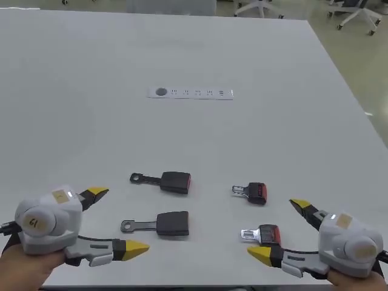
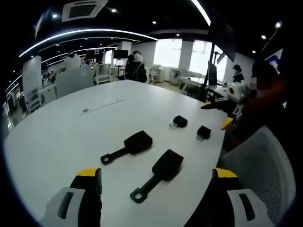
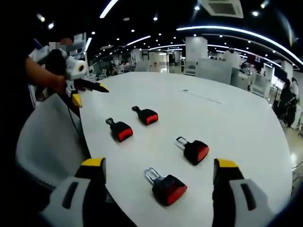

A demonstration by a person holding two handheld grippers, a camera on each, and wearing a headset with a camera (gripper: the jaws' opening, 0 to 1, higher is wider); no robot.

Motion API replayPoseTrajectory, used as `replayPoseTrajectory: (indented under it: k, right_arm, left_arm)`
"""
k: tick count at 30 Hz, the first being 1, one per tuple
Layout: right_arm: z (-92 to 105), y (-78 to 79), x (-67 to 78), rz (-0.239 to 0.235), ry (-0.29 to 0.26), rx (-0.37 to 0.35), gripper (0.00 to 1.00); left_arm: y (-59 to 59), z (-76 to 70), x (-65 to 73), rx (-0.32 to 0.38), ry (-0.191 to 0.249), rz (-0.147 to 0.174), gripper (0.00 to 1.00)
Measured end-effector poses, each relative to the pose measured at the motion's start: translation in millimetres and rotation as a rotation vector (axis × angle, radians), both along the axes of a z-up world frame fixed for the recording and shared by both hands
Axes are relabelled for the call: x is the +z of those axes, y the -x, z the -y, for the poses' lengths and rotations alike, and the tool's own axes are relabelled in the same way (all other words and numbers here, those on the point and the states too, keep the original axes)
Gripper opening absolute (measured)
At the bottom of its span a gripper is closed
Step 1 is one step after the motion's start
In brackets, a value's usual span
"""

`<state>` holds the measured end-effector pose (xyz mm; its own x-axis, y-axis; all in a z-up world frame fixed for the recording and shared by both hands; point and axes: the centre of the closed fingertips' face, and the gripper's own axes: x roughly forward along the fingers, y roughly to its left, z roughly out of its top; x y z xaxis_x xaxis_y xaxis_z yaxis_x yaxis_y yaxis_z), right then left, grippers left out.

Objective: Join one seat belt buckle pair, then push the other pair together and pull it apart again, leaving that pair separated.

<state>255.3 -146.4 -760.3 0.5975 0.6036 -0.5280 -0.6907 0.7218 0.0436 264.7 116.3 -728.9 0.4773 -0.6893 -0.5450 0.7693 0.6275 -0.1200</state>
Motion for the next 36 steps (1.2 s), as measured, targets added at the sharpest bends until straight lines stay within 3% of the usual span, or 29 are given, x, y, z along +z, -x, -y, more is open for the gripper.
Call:
replayPoseTrajectory:
  k: [25,36]
  right_arm:
    - [5.7,0.1,-11.1,-0.029,0.047,0.045,0.91]
    - [7.8,-1.9,-18.7,-0.042,0.068,0.066,0.89]
  left_arm:
    - [0.5,2.5,-10.2,-0.024,-0.021,-0.024,0.97]
    - [-5.2,5.4,-15.9,-0.038,-0.026,-0.037,0.96]
